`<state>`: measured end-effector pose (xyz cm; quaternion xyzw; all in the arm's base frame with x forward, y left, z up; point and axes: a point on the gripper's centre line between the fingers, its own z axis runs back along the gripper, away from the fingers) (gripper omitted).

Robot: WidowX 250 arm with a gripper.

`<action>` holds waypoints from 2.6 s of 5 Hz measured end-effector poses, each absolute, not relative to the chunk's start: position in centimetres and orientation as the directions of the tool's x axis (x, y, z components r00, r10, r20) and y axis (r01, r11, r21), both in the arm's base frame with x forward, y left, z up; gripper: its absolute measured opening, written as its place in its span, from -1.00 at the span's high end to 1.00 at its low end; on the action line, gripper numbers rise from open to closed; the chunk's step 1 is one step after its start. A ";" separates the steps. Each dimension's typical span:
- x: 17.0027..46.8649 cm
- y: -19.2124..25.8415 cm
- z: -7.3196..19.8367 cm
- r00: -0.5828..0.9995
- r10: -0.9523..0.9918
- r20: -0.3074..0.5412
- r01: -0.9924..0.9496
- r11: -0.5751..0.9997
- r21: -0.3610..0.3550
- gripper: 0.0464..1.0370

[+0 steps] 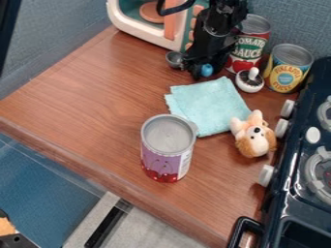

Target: Pick up the blue spoon and move it in front of the microwave

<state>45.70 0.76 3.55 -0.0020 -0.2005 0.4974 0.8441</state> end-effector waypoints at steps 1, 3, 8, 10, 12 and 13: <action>45.2 0.7 3.5 0.415 0.843 0.344 -0.847 0.495 -0.193 0.24; 44.5 0.4 3.6 0.473 0.819 0.326 -0.821 0.543 -0.174 0.25; 36.6 9.5 9.7 0.695 0.649 0.309 -0.683 0.731 -0.001 0.25; 36.8 12.2 8.4 0.958 0.260 0.121 -0.262 0.965 0.000 0.25; 35.7 13.2 5.7 0.993 0.112 0.042 -0.108 0.991 -0.082 0.25; 36.6 13.4 5.3 0.996 0.074 0.049 -0.069 0.993 -0.091 0.25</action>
